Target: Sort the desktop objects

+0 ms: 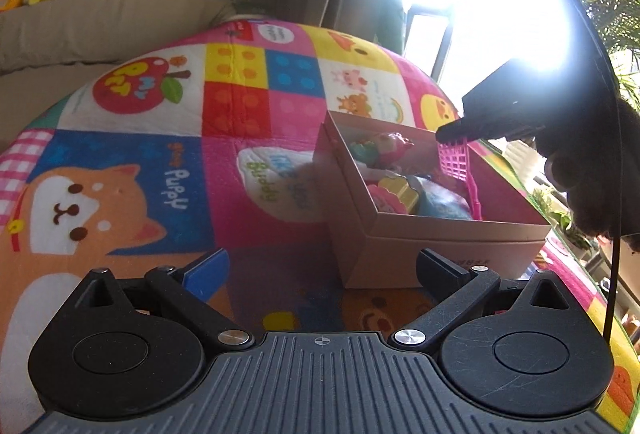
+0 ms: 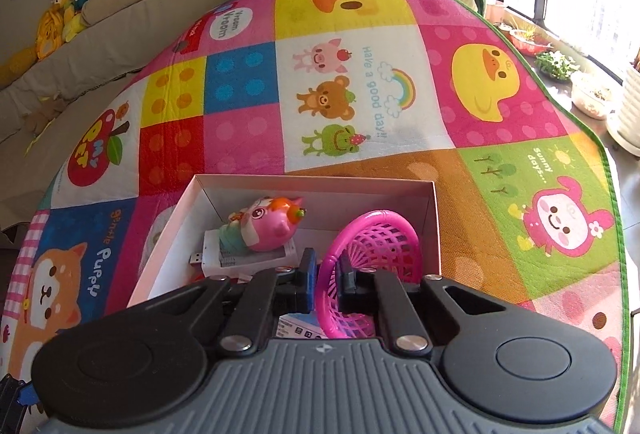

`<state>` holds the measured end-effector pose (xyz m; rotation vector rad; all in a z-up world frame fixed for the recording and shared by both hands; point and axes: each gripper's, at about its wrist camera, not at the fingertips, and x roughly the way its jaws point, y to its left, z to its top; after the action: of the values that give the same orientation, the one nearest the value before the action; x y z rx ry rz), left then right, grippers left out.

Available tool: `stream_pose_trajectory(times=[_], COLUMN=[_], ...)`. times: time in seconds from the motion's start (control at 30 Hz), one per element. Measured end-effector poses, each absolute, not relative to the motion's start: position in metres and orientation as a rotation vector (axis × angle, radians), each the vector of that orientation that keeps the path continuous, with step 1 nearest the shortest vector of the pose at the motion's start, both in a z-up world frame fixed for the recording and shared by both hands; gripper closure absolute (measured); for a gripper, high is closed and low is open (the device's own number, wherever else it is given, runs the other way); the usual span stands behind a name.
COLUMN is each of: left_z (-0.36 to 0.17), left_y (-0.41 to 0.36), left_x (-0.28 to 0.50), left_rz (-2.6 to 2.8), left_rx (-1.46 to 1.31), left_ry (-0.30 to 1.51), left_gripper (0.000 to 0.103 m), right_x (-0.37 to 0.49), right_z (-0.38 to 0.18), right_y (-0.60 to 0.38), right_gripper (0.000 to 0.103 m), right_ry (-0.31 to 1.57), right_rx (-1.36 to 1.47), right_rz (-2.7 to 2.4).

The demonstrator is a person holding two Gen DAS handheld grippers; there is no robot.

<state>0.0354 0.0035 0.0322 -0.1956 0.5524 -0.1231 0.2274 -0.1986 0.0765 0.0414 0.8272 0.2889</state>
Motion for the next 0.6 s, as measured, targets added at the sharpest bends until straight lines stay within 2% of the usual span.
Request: stream_pose_trajectory(times=[0.2, 0.33, 0.43, 0.53, 0.6], left_z=[0.026, 0.026, 0.026, 0.025, 0.024], left_y=[0.002, 0.002, 0.003, 0.004, 0.004], left_x=[0.039, 0.037, 0.037, 0.038, 0.039], left_rz=[-0.124, -0.126, -0.125, -0.125, -0.130], left_rx=[-0.195, -0.191, -0.197, -0.202, -0.202], left_ry=[0.583, 0.584, 0.588, 0.595, 0.597], left_gripper=[0.000, 0.000, 0.000, 0.000, 0.000], right_x=[0.226, 0.233, 0.235, 0.231, 0.221], right_z=[0.109, 0.105, 0.090, 0.080, 0.082], right_y=[-0.195, -0.201, -0.204, -0.212, -0.224], right_gripper=[0.097, 0.097, 0.097, 0.092, 0.084], right_ry=[0.766, 0.782, 0.805, 0.796, 0.740], right_rx=[0.223, 0.397, 0.416, 0.332, 0.251], right_rz=[0.417, 0.514, 0.549, 0.488, 0.434])
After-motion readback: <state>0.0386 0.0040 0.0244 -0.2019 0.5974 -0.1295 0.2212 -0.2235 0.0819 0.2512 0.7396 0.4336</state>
